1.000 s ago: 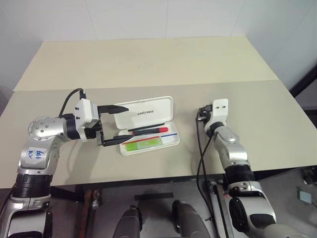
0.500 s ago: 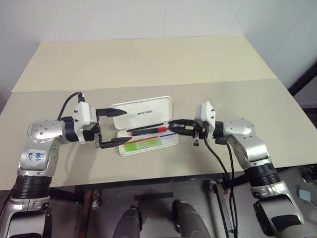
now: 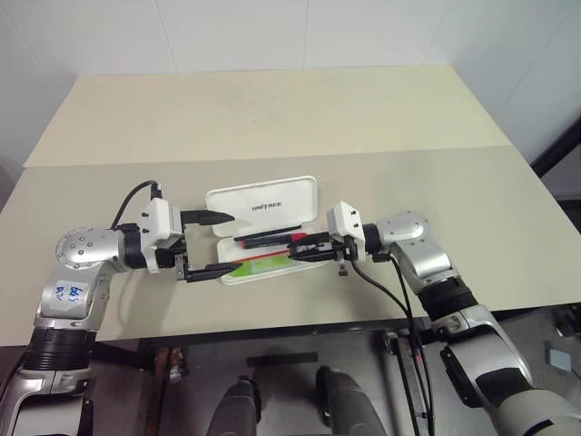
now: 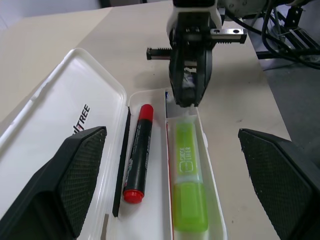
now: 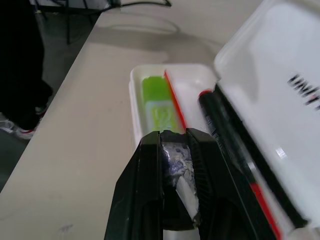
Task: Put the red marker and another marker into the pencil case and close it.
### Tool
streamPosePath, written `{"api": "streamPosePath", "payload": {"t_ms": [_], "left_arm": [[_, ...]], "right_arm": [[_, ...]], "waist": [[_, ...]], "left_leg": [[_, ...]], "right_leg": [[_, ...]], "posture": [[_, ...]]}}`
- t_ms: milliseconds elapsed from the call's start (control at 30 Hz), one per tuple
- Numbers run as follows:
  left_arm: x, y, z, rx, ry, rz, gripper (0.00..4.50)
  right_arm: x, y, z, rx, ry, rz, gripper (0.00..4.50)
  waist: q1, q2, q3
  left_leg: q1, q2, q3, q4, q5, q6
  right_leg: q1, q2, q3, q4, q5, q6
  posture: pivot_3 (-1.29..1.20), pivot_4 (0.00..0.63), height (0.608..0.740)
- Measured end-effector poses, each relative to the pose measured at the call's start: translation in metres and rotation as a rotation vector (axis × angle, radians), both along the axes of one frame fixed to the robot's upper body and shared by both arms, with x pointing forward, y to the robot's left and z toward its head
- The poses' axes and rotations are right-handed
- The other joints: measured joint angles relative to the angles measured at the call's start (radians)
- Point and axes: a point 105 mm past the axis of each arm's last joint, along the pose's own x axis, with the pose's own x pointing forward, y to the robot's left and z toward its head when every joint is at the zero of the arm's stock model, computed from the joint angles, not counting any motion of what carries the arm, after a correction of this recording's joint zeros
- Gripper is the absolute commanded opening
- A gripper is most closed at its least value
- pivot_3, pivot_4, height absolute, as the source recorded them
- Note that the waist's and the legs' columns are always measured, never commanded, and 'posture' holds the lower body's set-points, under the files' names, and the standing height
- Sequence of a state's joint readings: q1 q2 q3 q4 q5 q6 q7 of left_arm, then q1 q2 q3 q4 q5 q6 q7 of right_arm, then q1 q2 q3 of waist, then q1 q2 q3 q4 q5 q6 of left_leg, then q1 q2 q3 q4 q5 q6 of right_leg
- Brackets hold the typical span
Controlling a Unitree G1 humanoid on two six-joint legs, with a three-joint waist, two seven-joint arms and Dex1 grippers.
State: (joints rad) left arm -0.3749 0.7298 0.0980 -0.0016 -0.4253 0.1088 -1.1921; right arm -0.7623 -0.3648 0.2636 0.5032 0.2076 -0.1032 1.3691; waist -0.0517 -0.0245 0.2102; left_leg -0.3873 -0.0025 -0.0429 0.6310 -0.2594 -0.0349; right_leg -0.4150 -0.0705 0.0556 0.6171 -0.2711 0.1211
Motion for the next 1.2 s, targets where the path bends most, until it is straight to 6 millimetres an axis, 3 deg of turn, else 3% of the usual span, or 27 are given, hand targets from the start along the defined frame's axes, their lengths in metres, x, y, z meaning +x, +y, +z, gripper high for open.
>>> {"api": "streamPosePath", "payload": {"t_ms": [400, 733, 800, 1033, 1200], "left_arm": [[-0.003, 0.000, 0.001, 0.013, -0.011, 0.010, 4.50], [-0.002, 0.001, 0.001, 0.015, -0.011, 0.011, 4.50], [-0.002, 0.001, 0.001, 0.015, -0.011, 0.011, 4.50], [-0.002, 0.001, 0.001, 0.013, -0.008, 0.016, 4.50], [-0.002, 0.006, -0.004, 0.001, 0.020, 0.051, 4.50]], "right_arm": [[0.006, -0.013, -0.012, -0.041, 0.019, -0.023, 0.40], [0.009, -0.008, -0.007, -0.014, 0.006, -0.020, 4.01], [0.009, -0.008, -0.007, -0.013, 0.005, -0.021, 4.47], [0.005, -0.005, 0.009, 0.030, -0.066, -0.017, 4.47], [-0.007, -0.030, 0.031, 0.099, -0.110, -0.091, 4.47]], "waist": [[-0.003, 0.000, 0.000], [-0.002, 0.000, 0.000], [-0.002, 0.000, 0.000], [-0.001, 0.000, 0.000], [0.010, 0.000, 0.000]], "left_leg": [[0.001, 0.000, 0.000, 0.000, 0.000, 0.000], [0.001, 0.000, 0.000, 0.000, 0.000, 0.000], [0.001, 0.000, 0.000, 0.000, 0.000, 0.000], [0.000, 0.000, 0.000, 0.000, 0.000, 0.000], [0.000, 0.000, -0.001, 0.000, 0.000, -0.001]], "right_leg": [[0.000, 0.000, 0.000, 0.001, 0.000, 0.000], [0.000, 0.000, 0.000, 0.000, 0.000, 0.000], [0.000, 0.000, 0.000, 0.000, 0.000, 0.000], [0.000, 0.000, 0.000, 0.001, 0.000, 0.000], [0.000, -0.001, 0.000, 0.000, 0.000, 0.000]], "posture": [[0.00, 0.150, 0.740], [0.00, 0.150, 0.740], [0.00, 0.150, 0.740], [0.00, 0.150, 0.740], [0.00, 0.150, 0.740]]}}
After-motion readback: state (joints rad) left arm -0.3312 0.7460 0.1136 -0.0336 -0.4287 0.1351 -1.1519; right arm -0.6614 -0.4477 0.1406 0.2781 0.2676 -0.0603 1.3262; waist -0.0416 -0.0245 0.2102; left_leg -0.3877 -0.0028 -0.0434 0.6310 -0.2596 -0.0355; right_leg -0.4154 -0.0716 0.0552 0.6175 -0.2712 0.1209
